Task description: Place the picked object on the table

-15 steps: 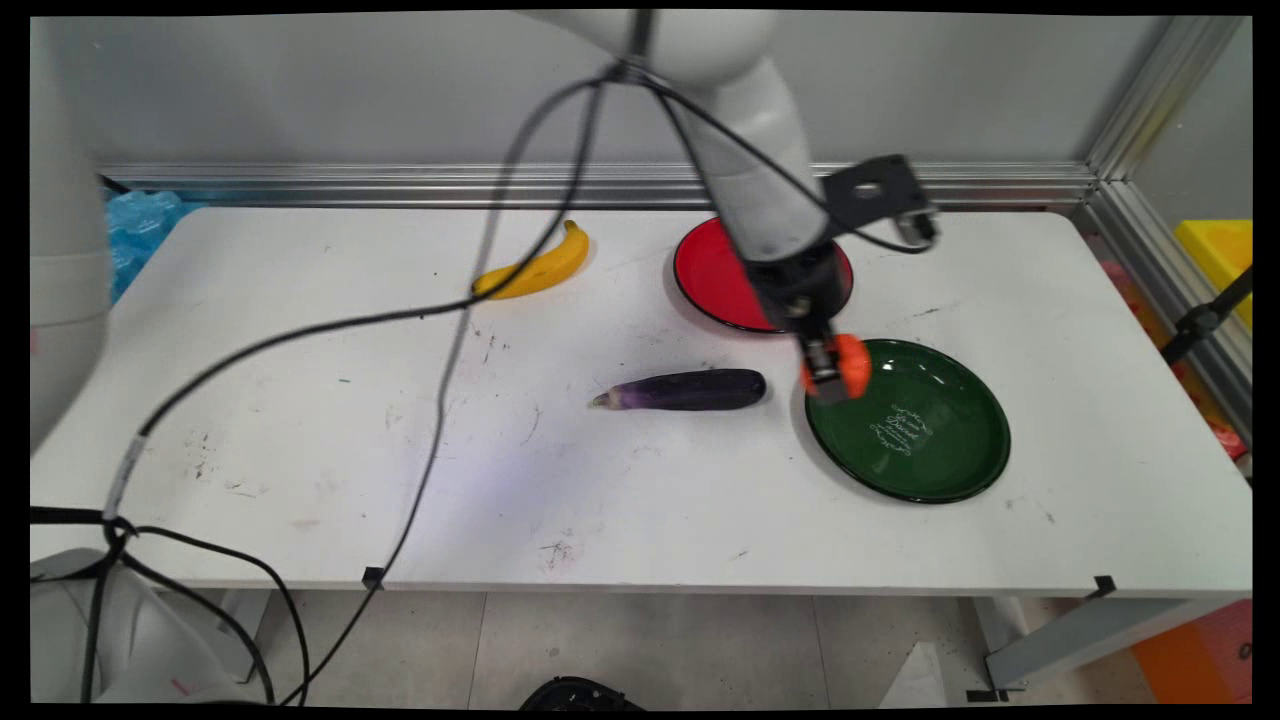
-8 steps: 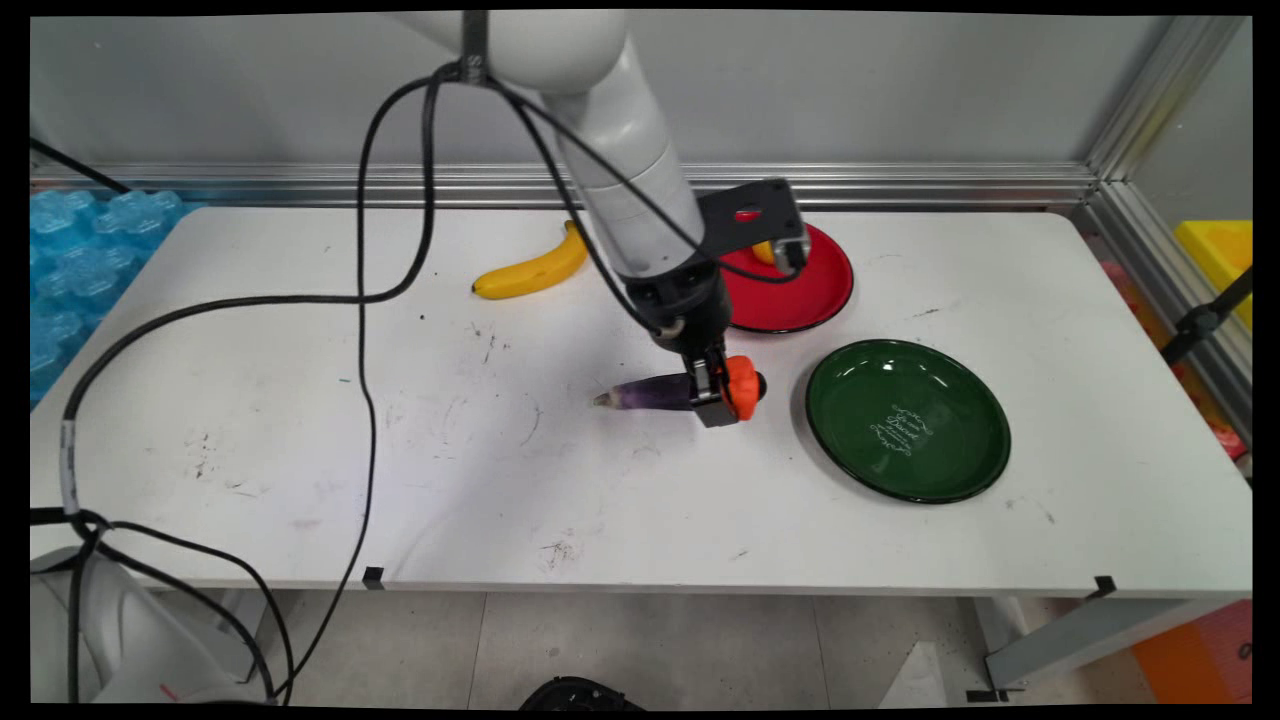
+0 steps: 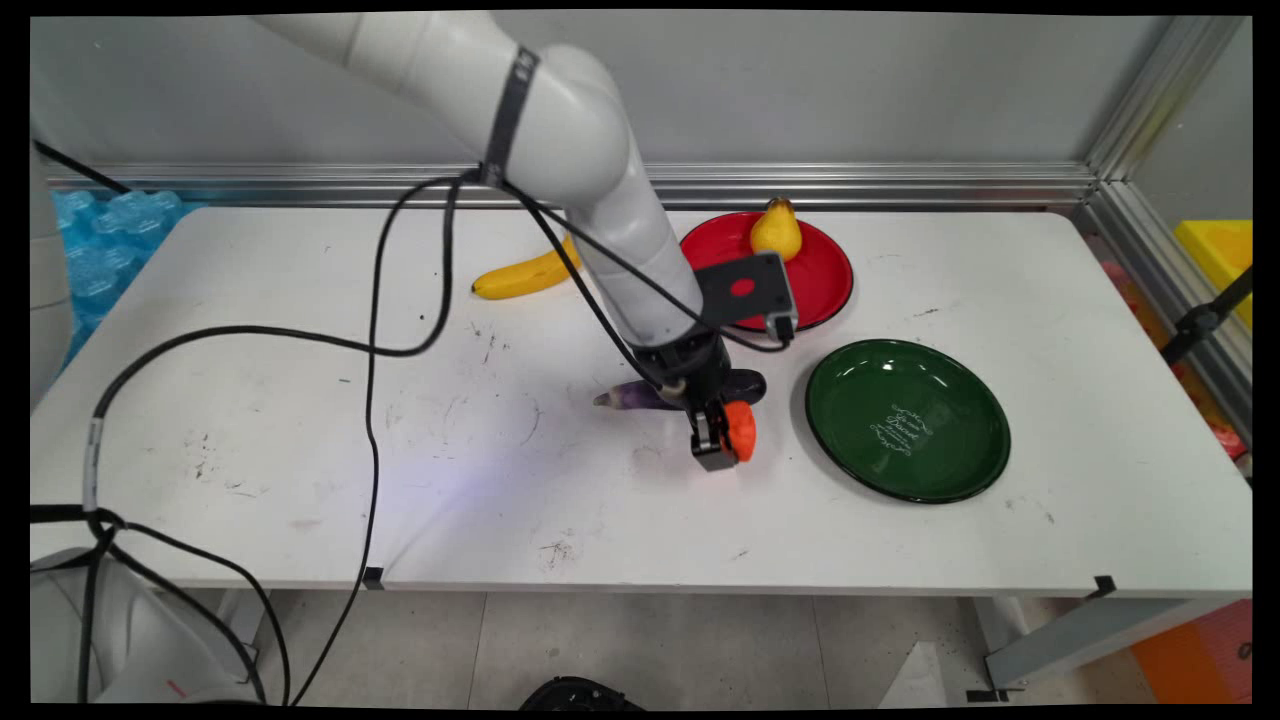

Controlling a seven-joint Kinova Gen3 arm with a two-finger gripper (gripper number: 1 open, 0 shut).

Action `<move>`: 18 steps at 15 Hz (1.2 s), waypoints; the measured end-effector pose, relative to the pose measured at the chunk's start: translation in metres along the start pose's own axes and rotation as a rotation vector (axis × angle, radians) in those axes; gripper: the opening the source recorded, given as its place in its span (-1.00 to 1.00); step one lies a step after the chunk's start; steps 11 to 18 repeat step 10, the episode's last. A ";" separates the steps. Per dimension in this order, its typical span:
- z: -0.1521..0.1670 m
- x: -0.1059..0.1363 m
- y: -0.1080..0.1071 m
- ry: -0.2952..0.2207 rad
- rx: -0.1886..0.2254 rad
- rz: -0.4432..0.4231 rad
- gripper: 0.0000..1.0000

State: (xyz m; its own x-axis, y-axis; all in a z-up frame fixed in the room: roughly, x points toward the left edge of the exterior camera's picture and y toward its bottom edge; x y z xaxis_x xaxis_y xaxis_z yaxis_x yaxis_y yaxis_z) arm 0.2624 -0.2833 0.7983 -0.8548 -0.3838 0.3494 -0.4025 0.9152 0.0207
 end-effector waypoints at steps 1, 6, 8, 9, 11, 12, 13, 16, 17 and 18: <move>0.007 0.000 0.000 0.003 -0.003 0.002 -1.00; 0.033 -0.003 -0.002 0.012 -0.013 0.014 -1.00; 0.037 -0.004 -0.004 0.018 -0.014 0.020 1.00; 0.037 -0.003 -0.005 0.023 -0.014 0.023 1.00; 0.035 -0.002 -0.006 0.029 -0.013 0.026 1.00; 0.035 -0.002 -0.006 0.029 -0.013 0.026 1.00; 0.035 -0.002 -0.006 0.029 -0.013 0.026 1.00; 0.035 -0.002 -0.006 0.029 -0.013 0.026 1.00; 0.035 -0.002 -0.006 0.029 -0.013 0.026 1.00; 0.035 -0.002 -0.006 0.029 -0.013 0.026 1.00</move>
